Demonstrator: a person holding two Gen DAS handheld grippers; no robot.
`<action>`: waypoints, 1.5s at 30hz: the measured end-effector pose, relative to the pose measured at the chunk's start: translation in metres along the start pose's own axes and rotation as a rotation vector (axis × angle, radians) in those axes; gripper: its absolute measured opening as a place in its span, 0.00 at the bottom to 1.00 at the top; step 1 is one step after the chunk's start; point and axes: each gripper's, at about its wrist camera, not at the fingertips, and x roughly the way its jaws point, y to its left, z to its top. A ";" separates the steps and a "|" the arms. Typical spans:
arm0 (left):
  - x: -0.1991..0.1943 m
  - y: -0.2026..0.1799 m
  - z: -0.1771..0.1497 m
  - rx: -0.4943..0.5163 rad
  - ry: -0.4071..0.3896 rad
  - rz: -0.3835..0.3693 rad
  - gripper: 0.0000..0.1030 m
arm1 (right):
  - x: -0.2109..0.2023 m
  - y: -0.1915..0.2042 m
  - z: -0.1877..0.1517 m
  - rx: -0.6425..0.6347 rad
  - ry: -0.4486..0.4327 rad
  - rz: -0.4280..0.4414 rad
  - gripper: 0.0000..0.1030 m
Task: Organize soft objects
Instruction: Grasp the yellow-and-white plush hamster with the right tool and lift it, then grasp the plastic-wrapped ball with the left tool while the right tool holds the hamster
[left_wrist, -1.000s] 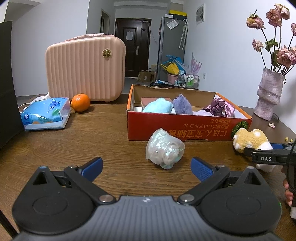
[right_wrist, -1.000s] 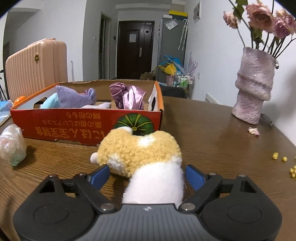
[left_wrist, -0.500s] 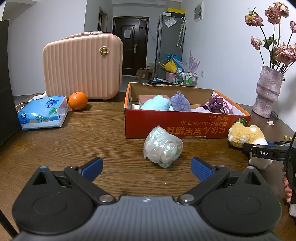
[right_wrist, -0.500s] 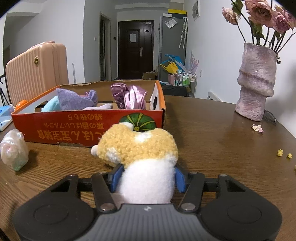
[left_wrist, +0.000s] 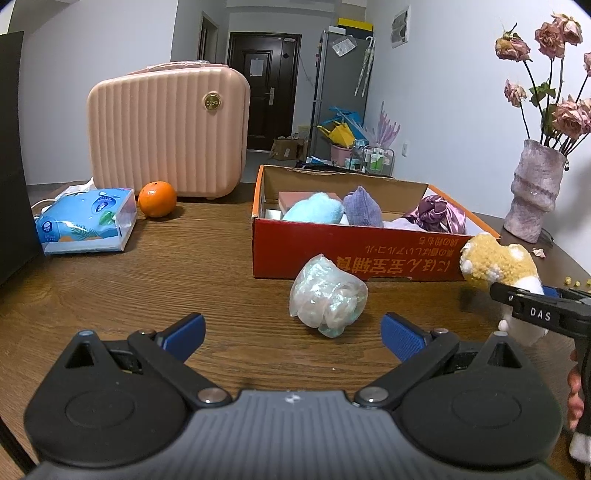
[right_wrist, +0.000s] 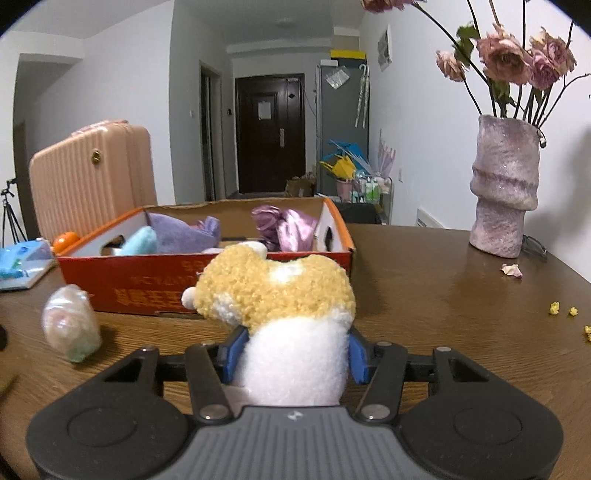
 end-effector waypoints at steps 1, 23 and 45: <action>0.000 0.000 0.000 -0.002 -0.001 -0.001 1.00 | -0.003 0.003 0.000 -0.001 -0.006 0.004 0.52; 0.033 -0.012 0.008 0.040 0.040 -0.003 1.00 | -0.019 0.017 -0.006 0.022 -0.041 -0.014 0.52; 0.090 -0.026 0.021 0.072 0.079 0.023 0.98 | -0.017 0.017 -0.006 0.026 -0.041 -0.037 0.53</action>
